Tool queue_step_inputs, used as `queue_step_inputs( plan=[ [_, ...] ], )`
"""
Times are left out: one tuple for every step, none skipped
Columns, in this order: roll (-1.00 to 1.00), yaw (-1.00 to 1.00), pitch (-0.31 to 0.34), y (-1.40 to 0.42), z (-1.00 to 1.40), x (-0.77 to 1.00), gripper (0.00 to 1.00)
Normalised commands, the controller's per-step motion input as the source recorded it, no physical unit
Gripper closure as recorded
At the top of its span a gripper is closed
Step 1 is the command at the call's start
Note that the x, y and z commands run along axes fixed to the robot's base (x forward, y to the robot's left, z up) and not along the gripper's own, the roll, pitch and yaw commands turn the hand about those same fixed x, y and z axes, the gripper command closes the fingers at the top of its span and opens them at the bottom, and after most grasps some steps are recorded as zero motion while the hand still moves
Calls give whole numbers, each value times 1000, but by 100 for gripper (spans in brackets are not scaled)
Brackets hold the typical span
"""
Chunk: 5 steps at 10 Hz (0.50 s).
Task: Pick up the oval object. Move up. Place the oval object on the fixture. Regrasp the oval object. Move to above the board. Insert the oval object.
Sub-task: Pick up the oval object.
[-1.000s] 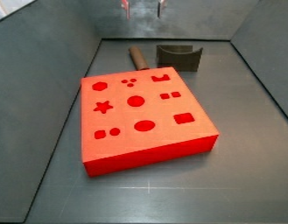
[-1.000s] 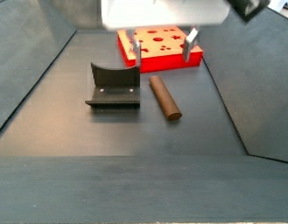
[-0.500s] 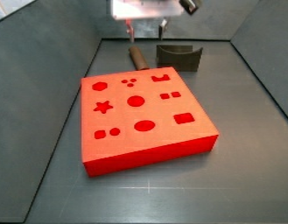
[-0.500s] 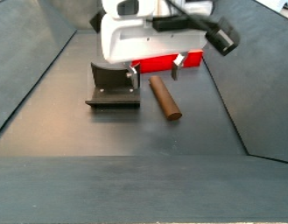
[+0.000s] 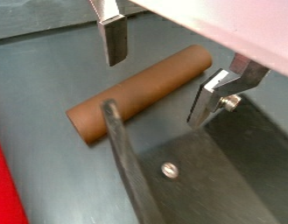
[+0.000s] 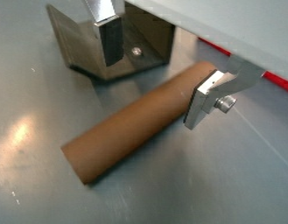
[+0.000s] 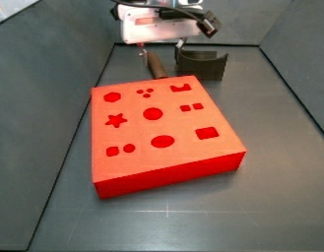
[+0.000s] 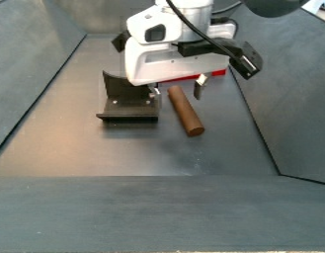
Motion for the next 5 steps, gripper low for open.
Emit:
queue_step_inputs(
  plan=[
    [0,-720,-344,77,-189,-94,0],
    [0,-220,-134,3,0,-71,0],
    [0,-60,-13,20,0,-37,0],
    [53,-243,-114,37,-380,-411,0],
    [41,-394,-286,0,-620,-571,0]
  ],
)
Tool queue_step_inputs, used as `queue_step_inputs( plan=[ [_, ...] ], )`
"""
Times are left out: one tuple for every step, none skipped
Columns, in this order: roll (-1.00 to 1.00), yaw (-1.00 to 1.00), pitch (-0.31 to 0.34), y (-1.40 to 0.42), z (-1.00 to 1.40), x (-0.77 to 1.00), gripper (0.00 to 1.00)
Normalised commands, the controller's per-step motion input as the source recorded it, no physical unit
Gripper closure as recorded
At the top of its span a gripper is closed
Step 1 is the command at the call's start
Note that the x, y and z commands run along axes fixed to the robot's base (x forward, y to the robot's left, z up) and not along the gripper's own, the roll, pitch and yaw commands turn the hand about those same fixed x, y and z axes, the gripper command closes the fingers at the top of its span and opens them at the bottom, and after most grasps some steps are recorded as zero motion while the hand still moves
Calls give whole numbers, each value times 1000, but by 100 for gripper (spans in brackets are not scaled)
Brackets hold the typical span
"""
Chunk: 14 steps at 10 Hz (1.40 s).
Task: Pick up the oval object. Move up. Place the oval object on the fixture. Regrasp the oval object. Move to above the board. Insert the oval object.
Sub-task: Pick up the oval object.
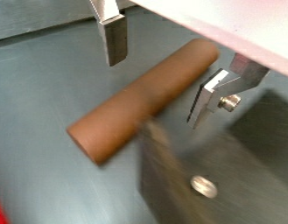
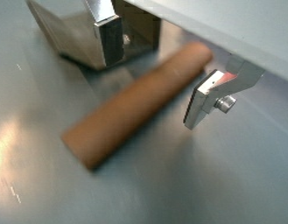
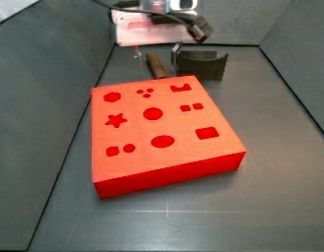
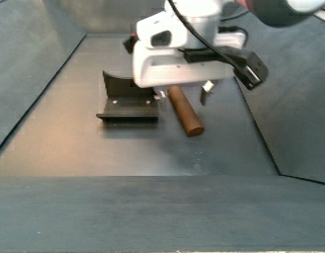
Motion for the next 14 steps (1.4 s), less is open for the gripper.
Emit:
queue_step_inputs(
  plan=[
    [36,-403,-273,0,-474,-483,0],
    [0,-263,-171,77,-211,-349,0],
    [-40,-11,-36,134,0,-43,0],
    [-129,-23,-37,177,89,0,0],
    [-200,-60,-41,220,297,163,0],
    [-87,-43,-59,74,0,37,0],
    [0,-14,-49,0,-3,29,0],
    [0,-20,-66,0,-51,26,0],
    [0,0,-34,0,-34,0,0],
    [0,0,-49,0,-71,0,0],
    [0,0,0,0,0,0,100],
    [0,0,0,0,0,0,100],
    [0,0,0,0,0,0,100],
    [0,0,0,0,0,0,100]
  ],
)
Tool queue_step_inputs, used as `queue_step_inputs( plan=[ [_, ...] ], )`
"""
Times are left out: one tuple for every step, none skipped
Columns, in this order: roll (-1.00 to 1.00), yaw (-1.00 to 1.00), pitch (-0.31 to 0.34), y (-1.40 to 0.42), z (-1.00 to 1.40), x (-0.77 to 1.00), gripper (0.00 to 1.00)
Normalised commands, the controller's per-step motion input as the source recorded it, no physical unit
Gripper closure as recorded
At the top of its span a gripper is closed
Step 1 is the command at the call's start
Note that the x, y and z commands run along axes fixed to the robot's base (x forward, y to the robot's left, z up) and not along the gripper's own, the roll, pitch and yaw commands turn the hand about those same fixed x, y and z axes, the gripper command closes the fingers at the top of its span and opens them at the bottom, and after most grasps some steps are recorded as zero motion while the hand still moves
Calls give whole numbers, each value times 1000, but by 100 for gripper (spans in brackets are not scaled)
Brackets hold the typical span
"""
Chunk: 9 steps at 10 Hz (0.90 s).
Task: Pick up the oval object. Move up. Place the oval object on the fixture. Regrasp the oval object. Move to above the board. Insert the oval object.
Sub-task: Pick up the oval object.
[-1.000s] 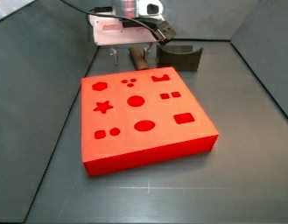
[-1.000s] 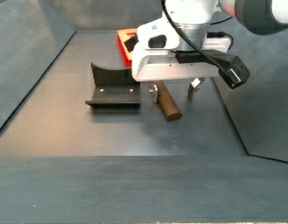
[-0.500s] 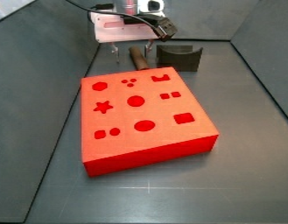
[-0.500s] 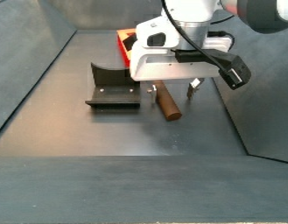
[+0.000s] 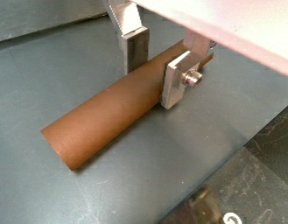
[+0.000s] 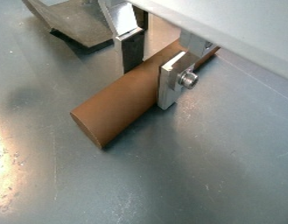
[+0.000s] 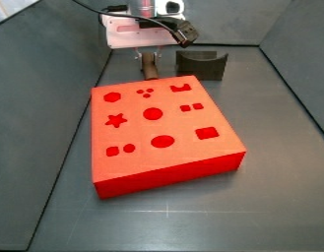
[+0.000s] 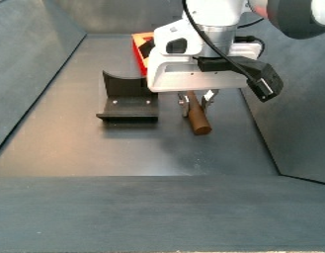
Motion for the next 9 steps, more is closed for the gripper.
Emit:
queue_step_inputs(
  plan=[
    [0,0,0,0,0,0,100],
    [0,0,0,0,0,0,100],
    [0,0,0,0,0,0,100],
    [0,0,0,0,0,0,100],
    [0,0,0,0,0,0,100],
    [0,0,0,0,0,0,100],
    [0,0,0,0,0,0,100],
    [0,0,0,0,0,0,100],
    [0,0,0,0,0,0,100]
  ],
)
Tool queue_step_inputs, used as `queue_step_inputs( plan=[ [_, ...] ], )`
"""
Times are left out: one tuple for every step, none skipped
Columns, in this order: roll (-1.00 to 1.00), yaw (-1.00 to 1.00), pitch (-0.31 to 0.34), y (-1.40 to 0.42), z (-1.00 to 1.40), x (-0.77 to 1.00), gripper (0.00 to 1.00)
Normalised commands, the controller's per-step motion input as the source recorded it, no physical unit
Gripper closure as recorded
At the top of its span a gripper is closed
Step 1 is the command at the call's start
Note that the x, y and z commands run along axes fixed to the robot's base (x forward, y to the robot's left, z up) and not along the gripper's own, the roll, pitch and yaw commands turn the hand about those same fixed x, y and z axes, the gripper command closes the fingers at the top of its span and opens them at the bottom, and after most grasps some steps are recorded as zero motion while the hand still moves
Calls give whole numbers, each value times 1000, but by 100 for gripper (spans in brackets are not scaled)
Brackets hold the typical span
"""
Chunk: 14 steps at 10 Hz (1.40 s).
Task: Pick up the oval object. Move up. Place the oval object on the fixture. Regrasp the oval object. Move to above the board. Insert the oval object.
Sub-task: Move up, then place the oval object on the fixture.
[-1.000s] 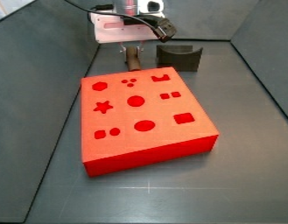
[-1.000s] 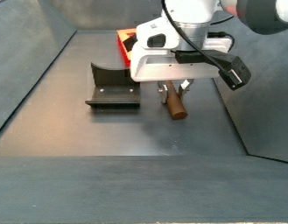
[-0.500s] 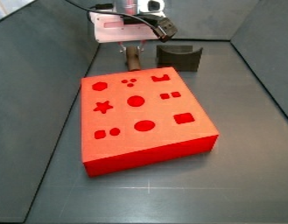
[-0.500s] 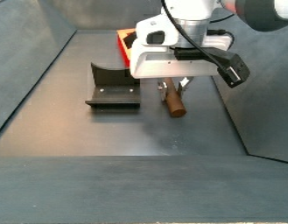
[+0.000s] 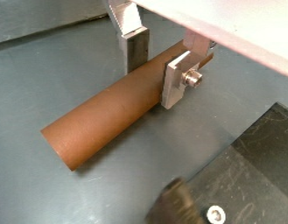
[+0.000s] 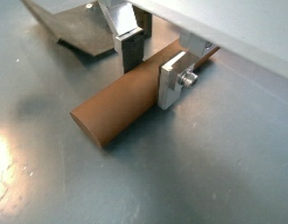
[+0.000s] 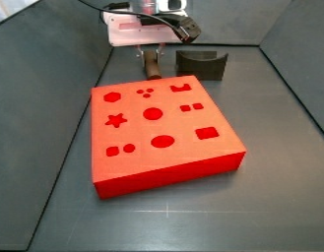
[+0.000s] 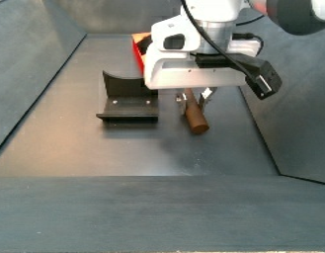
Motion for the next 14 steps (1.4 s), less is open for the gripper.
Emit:
queue_step_inputs(
  plan=[
    [0,0,0,0,833,0,100],
    [1,21,17,40,807,-34,100],
    [1,19,23,35,754,-48,100],
    [7,10,11,19,549,-41,100],
    [8,6,16,14,451,-38,100],
    [13,0,24,11,240,-28,100],
    [0,0,0,0,1000,0,100],
    [2,-3,8,-2,1000,2,100],
    [2,-4,20,-2,1000,-5,100],
    [7,-5,27,0,1000,-10,100],
    [12,-6,29,3,1000,-16,100],
    [19,-7,30,7,1000,-21,100],
    [24,-8,35,10,1000,-25,100],
    [29,-8,40,12,808,-21,100]
  ],
)
